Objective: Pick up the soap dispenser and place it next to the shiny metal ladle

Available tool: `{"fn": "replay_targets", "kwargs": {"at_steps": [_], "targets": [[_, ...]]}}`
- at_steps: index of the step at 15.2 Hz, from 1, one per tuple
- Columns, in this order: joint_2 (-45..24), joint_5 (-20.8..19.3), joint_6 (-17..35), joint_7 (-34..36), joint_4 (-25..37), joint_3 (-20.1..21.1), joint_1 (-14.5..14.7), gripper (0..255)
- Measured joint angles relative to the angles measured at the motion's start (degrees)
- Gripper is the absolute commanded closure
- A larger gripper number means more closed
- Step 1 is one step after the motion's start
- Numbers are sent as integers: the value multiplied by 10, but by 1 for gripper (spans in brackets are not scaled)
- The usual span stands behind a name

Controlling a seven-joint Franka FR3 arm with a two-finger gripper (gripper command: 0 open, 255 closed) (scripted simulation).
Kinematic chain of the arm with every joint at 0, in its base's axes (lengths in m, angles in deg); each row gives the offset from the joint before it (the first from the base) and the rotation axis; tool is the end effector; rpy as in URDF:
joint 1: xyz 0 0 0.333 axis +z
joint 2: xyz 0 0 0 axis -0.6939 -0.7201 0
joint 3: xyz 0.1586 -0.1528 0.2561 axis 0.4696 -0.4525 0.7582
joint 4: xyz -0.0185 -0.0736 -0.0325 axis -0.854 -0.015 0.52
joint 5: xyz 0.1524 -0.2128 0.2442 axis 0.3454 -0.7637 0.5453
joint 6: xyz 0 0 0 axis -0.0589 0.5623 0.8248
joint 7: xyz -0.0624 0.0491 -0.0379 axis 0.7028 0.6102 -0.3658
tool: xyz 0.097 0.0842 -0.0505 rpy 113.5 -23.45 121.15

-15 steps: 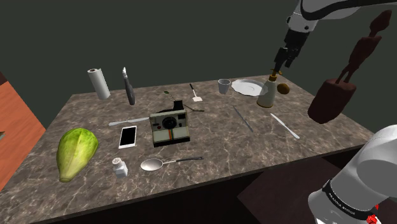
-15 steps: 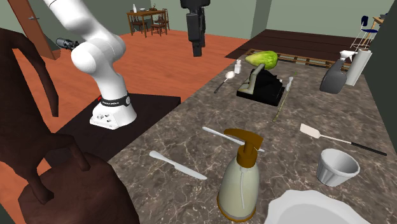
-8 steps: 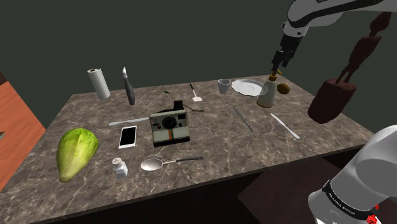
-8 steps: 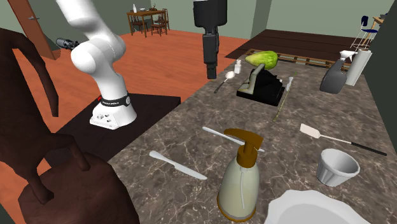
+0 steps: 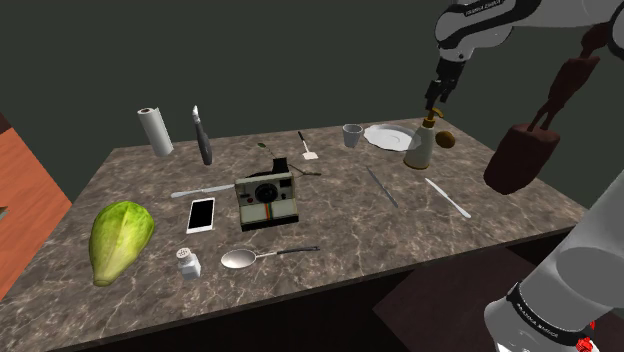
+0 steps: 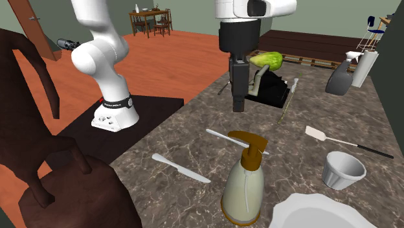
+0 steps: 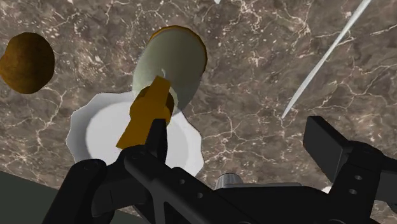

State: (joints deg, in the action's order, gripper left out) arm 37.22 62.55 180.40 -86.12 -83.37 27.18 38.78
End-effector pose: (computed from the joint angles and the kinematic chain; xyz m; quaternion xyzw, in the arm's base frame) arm 0.4825 -0.2818 0.4997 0.9984 0.0194 0.0402 0.0346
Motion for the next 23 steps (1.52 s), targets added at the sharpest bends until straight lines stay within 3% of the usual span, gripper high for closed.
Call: {"fn": "replay_targets", "kwargs": {"at_steps": [8, 15, 21, 22, 23], "targets": [[-168, 68, -8, -78, 165, -9, -56, 0], [-190, 79, 33, -88, 144, -5, -62, 0], [-194, 81, 36, -88, 145, -4, -63, 0], [-194, 81, 36, -88, 145, -4, -63, 255], [-194, 81, 36, -88, 145, -4, -63, 255]]}}
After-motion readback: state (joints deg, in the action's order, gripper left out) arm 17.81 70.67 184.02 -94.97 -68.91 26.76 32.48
